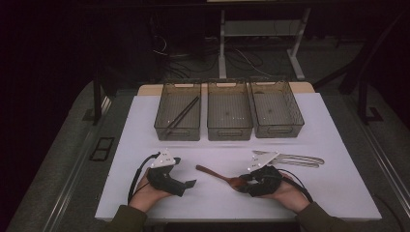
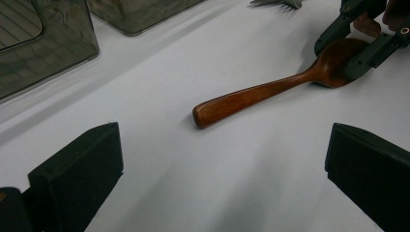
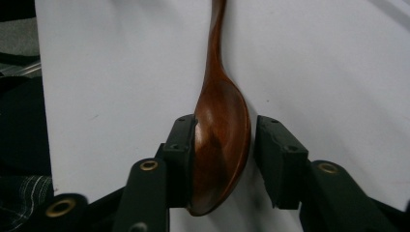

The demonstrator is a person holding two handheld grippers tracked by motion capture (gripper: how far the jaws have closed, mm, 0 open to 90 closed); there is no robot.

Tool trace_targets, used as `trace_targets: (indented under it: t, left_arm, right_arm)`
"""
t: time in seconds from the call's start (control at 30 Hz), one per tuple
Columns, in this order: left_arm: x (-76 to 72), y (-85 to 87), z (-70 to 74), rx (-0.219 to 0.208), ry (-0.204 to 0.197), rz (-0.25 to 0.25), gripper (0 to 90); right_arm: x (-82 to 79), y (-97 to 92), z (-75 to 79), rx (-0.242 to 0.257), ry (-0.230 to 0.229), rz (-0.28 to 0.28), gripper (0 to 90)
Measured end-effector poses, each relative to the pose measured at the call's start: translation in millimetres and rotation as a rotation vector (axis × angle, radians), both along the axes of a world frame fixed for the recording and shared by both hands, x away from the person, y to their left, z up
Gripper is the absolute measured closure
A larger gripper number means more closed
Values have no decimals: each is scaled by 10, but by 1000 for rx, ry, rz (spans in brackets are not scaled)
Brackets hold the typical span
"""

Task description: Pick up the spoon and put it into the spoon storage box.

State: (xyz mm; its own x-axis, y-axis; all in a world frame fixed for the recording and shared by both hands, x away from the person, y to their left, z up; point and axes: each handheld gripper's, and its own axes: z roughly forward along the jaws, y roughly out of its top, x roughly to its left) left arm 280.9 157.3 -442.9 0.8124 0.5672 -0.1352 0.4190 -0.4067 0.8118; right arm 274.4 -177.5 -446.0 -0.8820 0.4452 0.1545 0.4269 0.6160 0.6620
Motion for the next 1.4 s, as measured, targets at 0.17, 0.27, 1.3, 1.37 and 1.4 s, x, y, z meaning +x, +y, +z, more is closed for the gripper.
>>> trace_targets:
  t: [0.17,0.27,1.3,1.37,1.4]
  left_arm:
    - [0,0,0,2,-1,-1,0]
    - [-1,-1,0,2,-1,-2,0]
    - [-19,11,34,-2,-24,-2,0]
    - [-14,11,32,-1,-25,-4,0]
    - [-11,9,30,1,-25,-6,0]
  right_arm:
    - [-7,10,-2,3,1,13,666]
    - [-7,14,-6,9,11,19,695]
    - [49,-143,128,63,-8,-63,801]
    - [66,-182,155,69,-19,-79,802]
    - [75,-197,163,71,-23,-84,802]
